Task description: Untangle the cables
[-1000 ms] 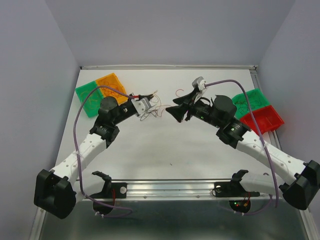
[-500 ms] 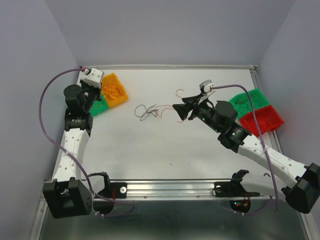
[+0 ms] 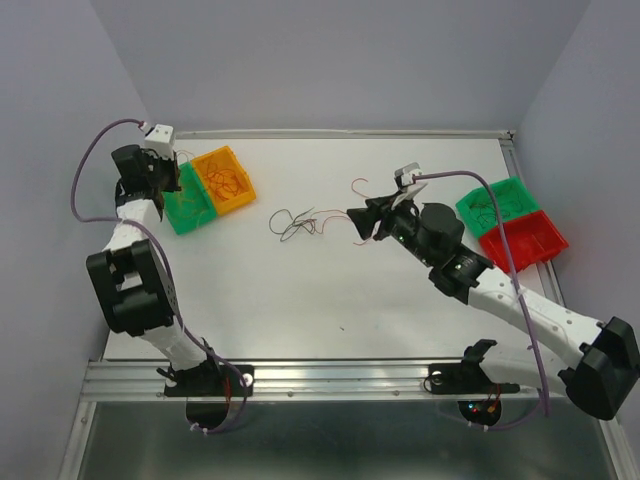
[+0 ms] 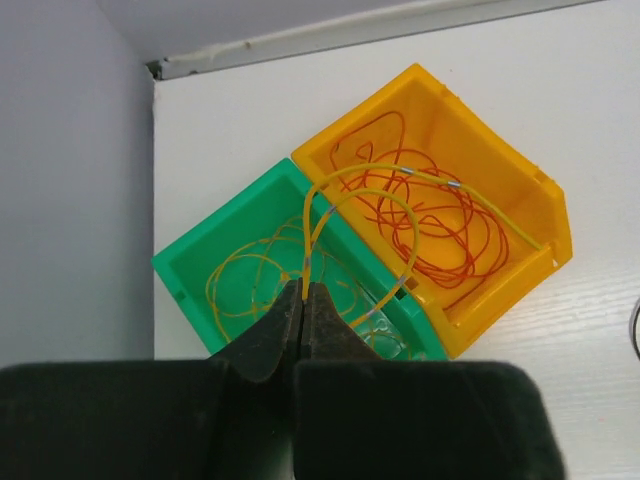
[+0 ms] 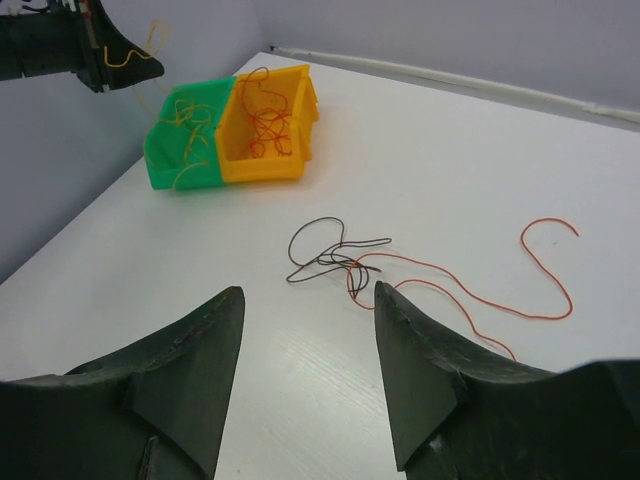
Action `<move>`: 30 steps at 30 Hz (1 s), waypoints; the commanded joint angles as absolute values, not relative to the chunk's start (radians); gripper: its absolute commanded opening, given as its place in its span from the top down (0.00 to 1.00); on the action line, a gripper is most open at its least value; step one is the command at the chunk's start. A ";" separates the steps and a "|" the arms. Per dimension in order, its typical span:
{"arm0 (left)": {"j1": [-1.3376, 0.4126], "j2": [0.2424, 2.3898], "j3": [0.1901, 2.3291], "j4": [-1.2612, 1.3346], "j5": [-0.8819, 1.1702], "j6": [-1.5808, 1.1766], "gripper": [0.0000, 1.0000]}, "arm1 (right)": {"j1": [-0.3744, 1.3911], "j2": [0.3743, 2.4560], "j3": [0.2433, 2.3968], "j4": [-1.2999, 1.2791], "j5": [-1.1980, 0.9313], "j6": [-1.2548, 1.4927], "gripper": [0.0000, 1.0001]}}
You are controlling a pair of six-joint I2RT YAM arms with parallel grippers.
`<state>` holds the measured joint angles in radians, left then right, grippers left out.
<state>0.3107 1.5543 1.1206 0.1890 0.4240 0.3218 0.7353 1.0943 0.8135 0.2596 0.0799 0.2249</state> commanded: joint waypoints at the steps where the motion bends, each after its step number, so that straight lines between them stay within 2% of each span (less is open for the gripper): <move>1: 0.324 1.702 1.252 0.195 0.486 0.287 1.00 | 0.741 1.121 0.784 0.322 0.140 0.224 0.40; 5: 0.330 1.856 1.353 0.180 0.535 0.268 1.00 | 0.741 1.164 0.776 0.336 0.152 0.226 0.41; 10: 0.336 2.035 1.498 0.157 0.479 0.262 1.00 | 0.736 1.227 0.776 0.360 0.147 0.236 0.41; 17: 0.350 2.042 1.496 0.092 0.456 0.267 1.00 | 0.712 1.382 0.833 0.382 0.094 0.253 0.42; 20: 0.350 2.026 1.488 0.068 0.430 0.290 0.82 | 0.704 1.478 0.890 0.380 0.069 0.259 0.41; 21: 0.350 2.020 1.483 0.061 0.433 0.294 0.73 | 0.703 1.518 0.916 0.380 0.061 0.261 0.41; 24: 0.350 1.974 1.456 0.051 0.416 0.316 0.59 | 0.698 1.601 0.981 0.380 0.029 0.261 0.31; 26: 0.350 1.948 1.431 0.049 0.403 0.334 0.54 | 0.695 1.638 1.015 0.382 0.006 0.259 0.29; 30: 0.348 1.873 1.394 0.045 0.385 0.360 0.52 | 0.695 1.753 1.117 0.382 -0.067 0.227 0.26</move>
